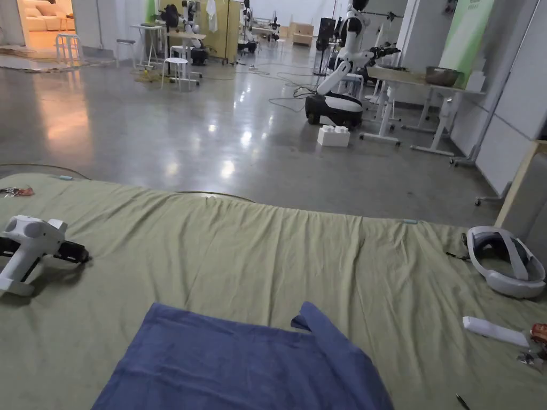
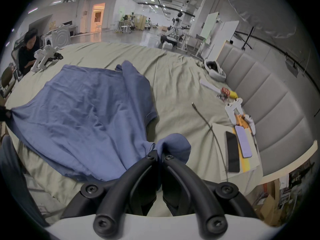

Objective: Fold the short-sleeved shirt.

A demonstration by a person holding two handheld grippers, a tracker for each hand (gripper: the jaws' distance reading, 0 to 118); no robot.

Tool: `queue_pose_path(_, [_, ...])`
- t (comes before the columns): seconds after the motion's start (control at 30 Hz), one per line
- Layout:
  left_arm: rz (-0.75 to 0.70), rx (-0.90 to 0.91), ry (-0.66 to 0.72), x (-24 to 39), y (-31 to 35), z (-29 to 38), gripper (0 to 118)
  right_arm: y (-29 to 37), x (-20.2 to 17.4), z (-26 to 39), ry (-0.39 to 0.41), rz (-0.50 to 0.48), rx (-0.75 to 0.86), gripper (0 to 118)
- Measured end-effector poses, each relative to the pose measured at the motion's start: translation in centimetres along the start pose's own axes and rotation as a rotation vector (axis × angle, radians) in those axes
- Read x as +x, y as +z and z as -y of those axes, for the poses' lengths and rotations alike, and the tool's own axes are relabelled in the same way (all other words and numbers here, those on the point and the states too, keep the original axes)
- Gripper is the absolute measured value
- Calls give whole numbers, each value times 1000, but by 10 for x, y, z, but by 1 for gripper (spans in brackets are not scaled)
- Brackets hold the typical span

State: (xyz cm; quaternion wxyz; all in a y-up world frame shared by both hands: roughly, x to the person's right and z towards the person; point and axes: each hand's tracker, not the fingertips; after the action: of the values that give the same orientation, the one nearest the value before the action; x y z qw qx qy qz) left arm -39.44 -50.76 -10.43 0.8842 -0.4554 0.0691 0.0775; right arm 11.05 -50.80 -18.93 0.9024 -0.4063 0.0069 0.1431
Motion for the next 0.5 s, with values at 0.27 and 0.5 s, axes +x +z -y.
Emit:
queue_pose_path(0.27, [15,87,-15,19,-8,-19,68,10,4,-17,-105,-60,152,64])
queue_pose_path(0.5, [65,316,-85,64,10,-66,68,32,-11,-62,-135,-79,384,64])
